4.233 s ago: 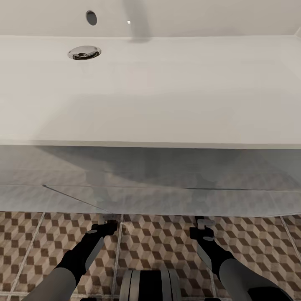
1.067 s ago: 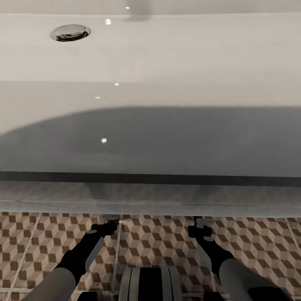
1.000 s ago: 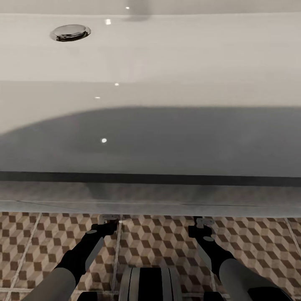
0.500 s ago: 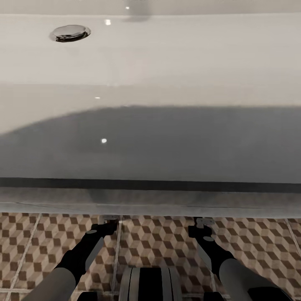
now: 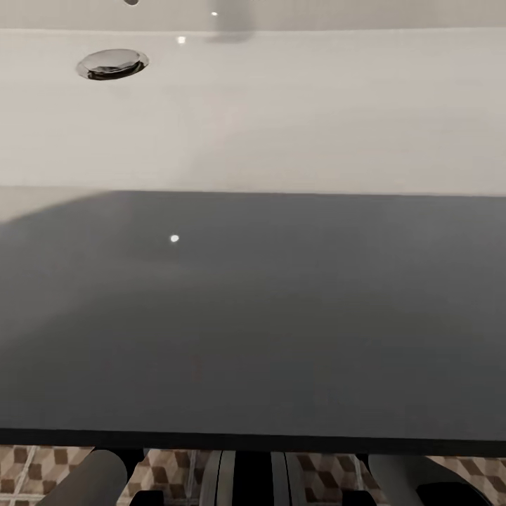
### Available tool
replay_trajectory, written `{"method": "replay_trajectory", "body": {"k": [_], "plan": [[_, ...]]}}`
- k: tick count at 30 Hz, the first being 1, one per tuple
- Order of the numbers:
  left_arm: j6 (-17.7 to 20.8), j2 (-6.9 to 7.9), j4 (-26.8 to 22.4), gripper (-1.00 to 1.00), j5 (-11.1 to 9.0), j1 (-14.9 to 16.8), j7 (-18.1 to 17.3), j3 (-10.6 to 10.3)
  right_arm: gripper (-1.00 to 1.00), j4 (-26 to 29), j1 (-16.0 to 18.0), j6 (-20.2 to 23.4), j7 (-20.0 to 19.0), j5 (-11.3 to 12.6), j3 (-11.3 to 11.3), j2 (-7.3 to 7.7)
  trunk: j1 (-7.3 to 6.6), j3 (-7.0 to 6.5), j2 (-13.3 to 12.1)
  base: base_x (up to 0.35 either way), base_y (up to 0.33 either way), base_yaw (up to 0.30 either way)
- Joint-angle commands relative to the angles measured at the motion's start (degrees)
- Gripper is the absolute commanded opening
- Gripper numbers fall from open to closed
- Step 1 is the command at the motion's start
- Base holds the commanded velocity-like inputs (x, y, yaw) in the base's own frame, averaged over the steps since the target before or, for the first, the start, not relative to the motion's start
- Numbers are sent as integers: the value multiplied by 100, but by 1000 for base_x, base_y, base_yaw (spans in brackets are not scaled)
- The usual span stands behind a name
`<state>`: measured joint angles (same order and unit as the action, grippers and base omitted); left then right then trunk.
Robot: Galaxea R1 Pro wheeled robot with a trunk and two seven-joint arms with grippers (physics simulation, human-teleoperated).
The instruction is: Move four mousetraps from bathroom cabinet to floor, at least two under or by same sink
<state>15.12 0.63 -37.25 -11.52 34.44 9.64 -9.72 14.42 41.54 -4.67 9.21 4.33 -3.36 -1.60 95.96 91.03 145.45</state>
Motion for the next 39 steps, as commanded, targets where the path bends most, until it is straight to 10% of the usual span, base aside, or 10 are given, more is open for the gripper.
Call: {"method": "replay_trajectory", "body": {"k": [1, 39], "plan": [[26, 7, -10, -100, -48, 1, 64, -39, -100, -9, 3, -25, 11, 68, -33, 1, -1, 3, 1, 4, 0, 0], [26, 7, -3, -100, -57, 1, 64, -36, -100, -9, 3, -25, 11, 68, -33, 1, -1, 3, 1, 0, 0, 0]]}}
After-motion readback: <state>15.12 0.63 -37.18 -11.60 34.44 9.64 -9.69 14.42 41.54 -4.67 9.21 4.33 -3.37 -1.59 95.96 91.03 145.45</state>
